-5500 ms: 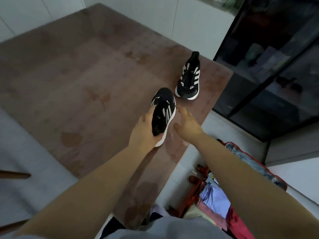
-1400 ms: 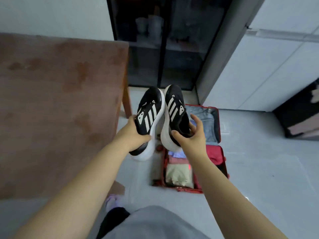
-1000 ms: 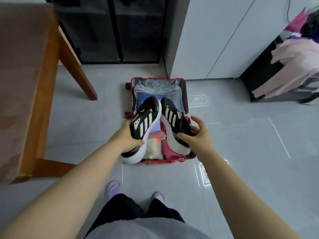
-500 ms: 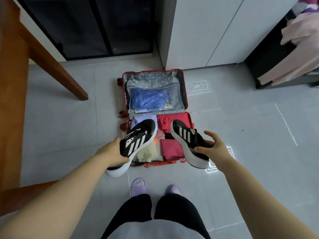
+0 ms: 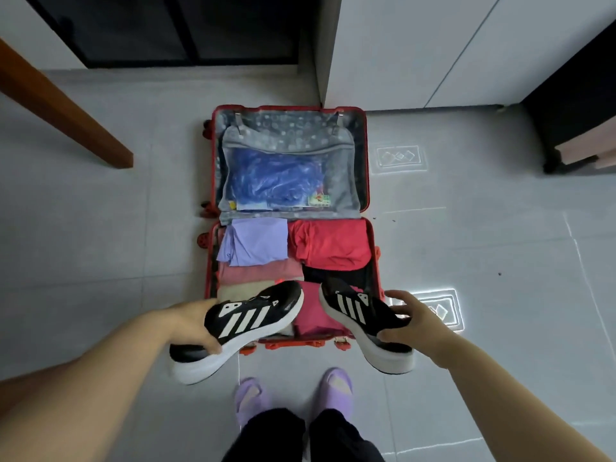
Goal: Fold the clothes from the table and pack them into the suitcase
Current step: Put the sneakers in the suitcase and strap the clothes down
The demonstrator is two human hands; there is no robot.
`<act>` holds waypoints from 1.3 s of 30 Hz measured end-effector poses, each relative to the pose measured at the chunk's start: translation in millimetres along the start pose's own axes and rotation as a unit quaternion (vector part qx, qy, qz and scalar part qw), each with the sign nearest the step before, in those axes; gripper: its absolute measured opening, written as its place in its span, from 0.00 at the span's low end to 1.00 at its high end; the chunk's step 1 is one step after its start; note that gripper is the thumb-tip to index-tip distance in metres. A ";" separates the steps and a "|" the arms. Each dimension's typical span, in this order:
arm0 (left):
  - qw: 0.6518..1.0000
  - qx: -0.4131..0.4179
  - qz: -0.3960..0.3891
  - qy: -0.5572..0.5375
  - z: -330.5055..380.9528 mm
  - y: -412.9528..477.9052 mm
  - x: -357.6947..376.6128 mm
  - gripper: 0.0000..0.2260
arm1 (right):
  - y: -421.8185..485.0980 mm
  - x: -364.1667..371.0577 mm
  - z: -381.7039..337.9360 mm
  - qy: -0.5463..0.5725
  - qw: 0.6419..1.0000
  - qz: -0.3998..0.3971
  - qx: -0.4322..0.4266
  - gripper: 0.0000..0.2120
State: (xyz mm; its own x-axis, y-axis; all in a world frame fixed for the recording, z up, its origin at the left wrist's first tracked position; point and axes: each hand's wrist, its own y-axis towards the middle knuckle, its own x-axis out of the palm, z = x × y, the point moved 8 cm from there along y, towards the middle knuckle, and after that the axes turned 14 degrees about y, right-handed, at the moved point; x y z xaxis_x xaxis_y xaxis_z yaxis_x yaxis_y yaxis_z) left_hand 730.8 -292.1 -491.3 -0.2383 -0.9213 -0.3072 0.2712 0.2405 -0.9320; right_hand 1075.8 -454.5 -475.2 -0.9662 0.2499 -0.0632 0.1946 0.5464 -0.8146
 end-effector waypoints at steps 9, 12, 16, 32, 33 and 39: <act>0.994 0.049 -0.095 0.030 -23.8 215.1 14.7 0.20 | 189.8 -0.8 103.1 -0.004 0.988 -0.141 0.062 0.41; 0.983 0.079 -0.162 0.042 -31.2 263.0 25.8 0.21 | 241.9 10.2 123.6 0.042 0.972 -0.209 0.095 0.39; 0.962 0.102 -0.247 0.053 -38.8 310.4 42.4 0.23 | 291.5 22.2 154.2 0.039 0.948 -0.291 0.123 0.39; 0.851 0.252 0.297 0.353 4.2 271.2 81.8 0.32 | 276.1 28.5 199.4 -0.300 0.935 0.038 -0.185 0.27; 0.821 0.252 0.320 0.399 7.3 270.1 91.4 0.30 | 275.8 28.5 200.0 -0.306 0.933 0.036 -0.185 0.28; 0.737 0.280 0.377 0.486 5.1 292.4 106.1 0.34 | 278.5 34.9 217.4 -0.508 0.836 0.101 -0.180 0.42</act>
State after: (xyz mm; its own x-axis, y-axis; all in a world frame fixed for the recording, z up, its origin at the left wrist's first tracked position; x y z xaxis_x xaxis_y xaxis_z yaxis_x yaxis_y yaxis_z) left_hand 789.6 -321.1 -795.4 -0.3045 0.1298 -0.9436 0.9458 0.1583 -0.2835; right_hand 1059.5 -467.4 -829.7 -0.5160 -0.3430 -0.7849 0.2330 0.8256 -0.5140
